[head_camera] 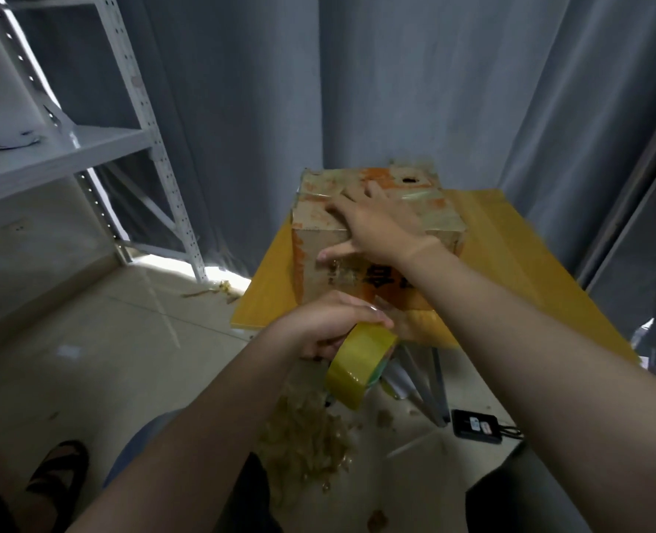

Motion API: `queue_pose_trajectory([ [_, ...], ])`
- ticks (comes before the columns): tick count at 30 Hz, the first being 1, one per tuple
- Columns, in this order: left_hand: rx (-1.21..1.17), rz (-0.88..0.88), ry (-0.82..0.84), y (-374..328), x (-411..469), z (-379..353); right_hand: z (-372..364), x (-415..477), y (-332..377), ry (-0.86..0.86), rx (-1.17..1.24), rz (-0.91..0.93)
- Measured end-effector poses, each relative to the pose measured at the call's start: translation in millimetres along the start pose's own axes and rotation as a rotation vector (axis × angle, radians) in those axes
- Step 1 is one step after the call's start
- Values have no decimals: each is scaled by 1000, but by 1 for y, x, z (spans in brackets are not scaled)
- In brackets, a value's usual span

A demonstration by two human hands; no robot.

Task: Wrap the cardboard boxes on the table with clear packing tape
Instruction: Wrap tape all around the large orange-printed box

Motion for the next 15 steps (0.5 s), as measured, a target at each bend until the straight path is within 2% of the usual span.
queue_pose_trajectory([
  [6,14,24,-14,3,6,2,-27,-13,3,-320,-295,132],
  [11,-12,50,-4,7,7,0,-36,-22,4,-403,-386,139],
  [15,-49,48,-11,4,0,0,-36,-22,3,-416,-355,143],
])
Point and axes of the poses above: each hand's wrist, its own x-axis towards the middle knuckle, its own z-axis out of the back of the hand, y = z × x, the point moved 1 cm from there along x, towards the middle knuckle, and after that the axes turned 6 degrees about x, right-handed, at the moved point
